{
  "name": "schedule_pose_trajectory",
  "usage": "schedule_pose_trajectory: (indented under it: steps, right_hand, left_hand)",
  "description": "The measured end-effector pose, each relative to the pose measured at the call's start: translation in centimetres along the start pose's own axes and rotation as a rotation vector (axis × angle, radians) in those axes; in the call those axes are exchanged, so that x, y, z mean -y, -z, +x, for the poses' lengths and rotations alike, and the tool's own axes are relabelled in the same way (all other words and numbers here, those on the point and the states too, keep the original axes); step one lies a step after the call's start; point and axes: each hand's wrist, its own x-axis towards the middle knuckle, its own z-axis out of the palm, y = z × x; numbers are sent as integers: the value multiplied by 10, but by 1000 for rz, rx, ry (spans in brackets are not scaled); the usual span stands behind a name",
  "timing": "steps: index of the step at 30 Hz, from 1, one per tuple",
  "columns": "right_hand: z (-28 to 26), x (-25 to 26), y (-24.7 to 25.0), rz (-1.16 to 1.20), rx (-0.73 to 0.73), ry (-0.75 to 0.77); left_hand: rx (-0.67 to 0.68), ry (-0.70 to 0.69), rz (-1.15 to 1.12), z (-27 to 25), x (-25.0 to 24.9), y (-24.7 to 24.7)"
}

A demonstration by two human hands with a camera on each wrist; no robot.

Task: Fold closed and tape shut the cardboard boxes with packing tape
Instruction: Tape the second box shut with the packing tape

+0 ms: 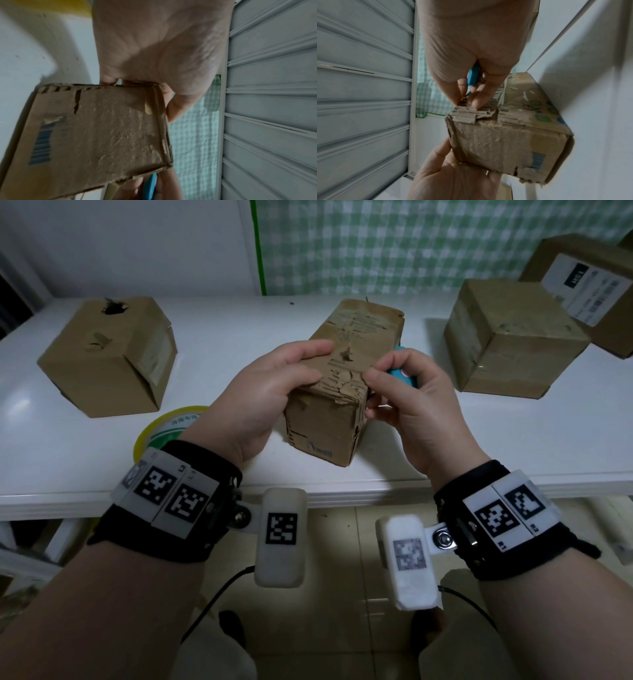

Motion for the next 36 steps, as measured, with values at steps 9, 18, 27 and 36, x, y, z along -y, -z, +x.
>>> schedule_pose_trajectory:
  steps: [9,18,27,36]
  right_hand:
    - [1,-1,0,-20,-2,38]
    - [1,13,-4,-242,-137,235]
    - [-17,25,-10,-355,-86,289]
    - [-31,39,-1,-262,-24,259]
  left_hand:
    - [6,-16,105,0,-2,1]
    - [-250,34,502,-14,-27,56]
    - [-126,358,1078,-34,-22,53]
    - [-291,334,1219,-39,-27,54]
